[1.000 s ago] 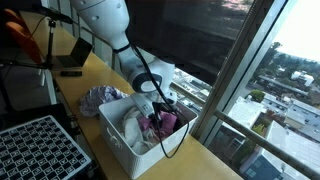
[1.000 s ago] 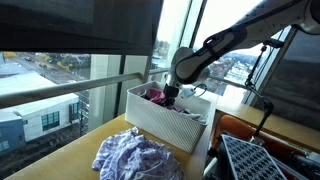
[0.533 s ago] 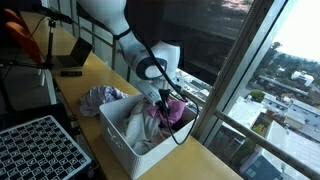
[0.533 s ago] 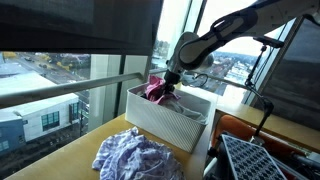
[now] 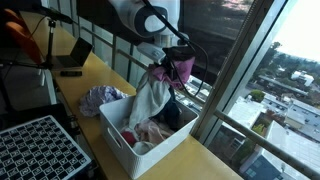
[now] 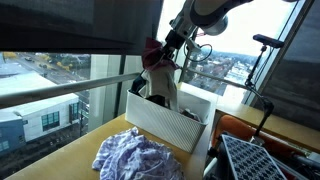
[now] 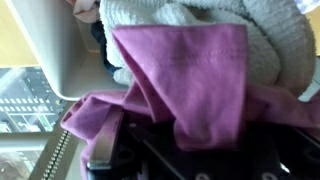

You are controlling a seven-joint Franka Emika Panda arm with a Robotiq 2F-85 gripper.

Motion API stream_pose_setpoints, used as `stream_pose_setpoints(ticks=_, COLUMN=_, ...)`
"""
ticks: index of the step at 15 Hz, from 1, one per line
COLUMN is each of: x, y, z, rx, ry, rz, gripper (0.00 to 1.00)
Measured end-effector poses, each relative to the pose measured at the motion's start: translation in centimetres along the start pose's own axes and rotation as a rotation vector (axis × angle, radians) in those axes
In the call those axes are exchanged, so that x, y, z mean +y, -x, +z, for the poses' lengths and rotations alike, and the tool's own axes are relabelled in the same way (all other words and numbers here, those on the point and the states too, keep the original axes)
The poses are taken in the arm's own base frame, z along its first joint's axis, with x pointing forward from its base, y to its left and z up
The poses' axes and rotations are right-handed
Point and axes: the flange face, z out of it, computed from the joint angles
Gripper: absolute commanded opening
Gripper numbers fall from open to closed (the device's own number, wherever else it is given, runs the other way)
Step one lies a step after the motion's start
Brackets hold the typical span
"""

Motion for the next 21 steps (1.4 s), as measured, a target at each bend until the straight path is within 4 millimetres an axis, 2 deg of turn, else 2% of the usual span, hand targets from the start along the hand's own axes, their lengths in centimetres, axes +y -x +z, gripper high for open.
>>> stream_pose_setpoints(ticks=3, x=-6.1, y=-1.0, z=-3.5, rx=0.037, ry=-0.015, rz=-0.066, gripper=0.00)
stream_pose_setpoints(ticks=6, x=-13.4, y=-0.7, z=-5.4, rx=0.059, ry=-0.042, rz=-0.144, gripper=0.00)
stream_pose_setpoints(ticks=9, x=-20.7, y=1.3, z=-5.7, rx=0.046, ry=-0.080, rz=-0.220, gripper=0.00)
stream_pose_setpoints(ticks=11, x=-24.2, y=3.3, z=-4.5, rx=0.011, ry=-0.100, rz=-0.258, gripper=0.00)
stream_pose_setpoints(ticks=13, x=-26.2, y=5.6, z=-2.6, rx=-0.035, ry=-0.112, rz=-0.285, gripper=0.00)
stream_pose_setpoints(ticks=16, x=-27.9, y=8.6, z=0.8, rx=-0.098, ry=-0.122, rz=-0.314, gripper=0.00)
stream_pose_setpoints(ticks=21, x=-28.5, y=12.0, z=7.1, rx=-0.198, ry=-0.127, rz=-0.321, gripper=0.00)
